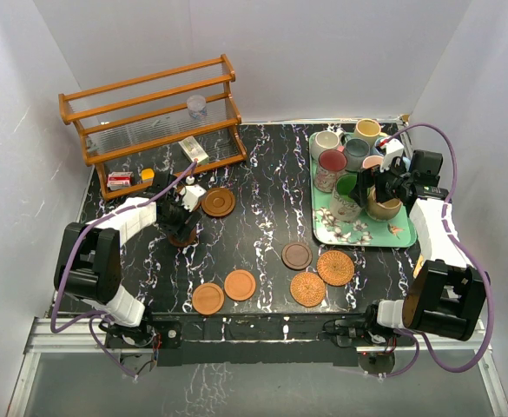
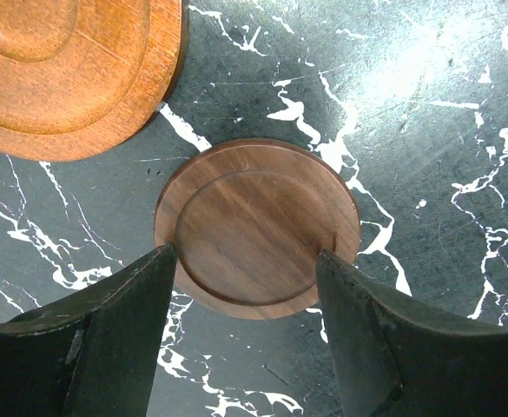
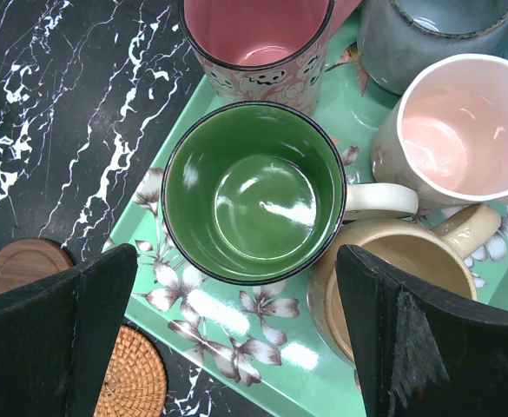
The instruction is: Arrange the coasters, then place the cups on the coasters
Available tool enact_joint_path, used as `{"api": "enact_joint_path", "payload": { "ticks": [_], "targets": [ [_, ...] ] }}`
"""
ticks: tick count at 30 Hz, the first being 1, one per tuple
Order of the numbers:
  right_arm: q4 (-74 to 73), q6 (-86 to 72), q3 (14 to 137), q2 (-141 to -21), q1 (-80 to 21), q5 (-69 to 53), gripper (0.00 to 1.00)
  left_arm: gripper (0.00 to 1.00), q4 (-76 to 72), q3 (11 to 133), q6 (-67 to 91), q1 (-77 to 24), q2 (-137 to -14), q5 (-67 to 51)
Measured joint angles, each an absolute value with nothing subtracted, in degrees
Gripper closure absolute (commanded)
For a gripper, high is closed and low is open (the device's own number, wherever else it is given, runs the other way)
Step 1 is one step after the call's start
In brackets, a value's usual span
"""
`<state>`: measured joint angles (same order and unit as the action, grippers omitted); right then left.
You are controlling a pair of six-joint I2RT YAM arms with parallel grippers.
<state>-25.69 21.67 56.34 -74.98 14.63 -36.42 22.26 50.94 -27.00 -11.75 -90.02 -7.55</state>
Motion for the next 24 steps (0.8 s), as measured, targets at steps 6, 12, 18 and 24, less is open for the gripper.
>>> {"api": "enact_joint_path", "payload": {
  "ticks": [6,12,18,24],
  "targets": [
    [-25.7,21.7,56.3,-75.0,14.6,-36.4,0.02,0.32,24.4,52.0,-27.9,-11.7,-90.0,-9.3],
    [-25.7,21.7,56.3,-75.0,14.6,-36.4,0.02,0.27,26.4,55.7,-29.7,-11.8,-88.5,-16.9],
    [-25.7,21.7,56.3,-75.0,14.6,-36.4,0.02,0.19,25.8,59.5,-30.0,-16.9,-85.4,-22.5],
    [-25.7,21.7,56.3,-74.9,14.7,-36.4,0.02,0.13,22.9,62.5,-29.7,-30.4,-87.5,-23.4]
  ]
}}
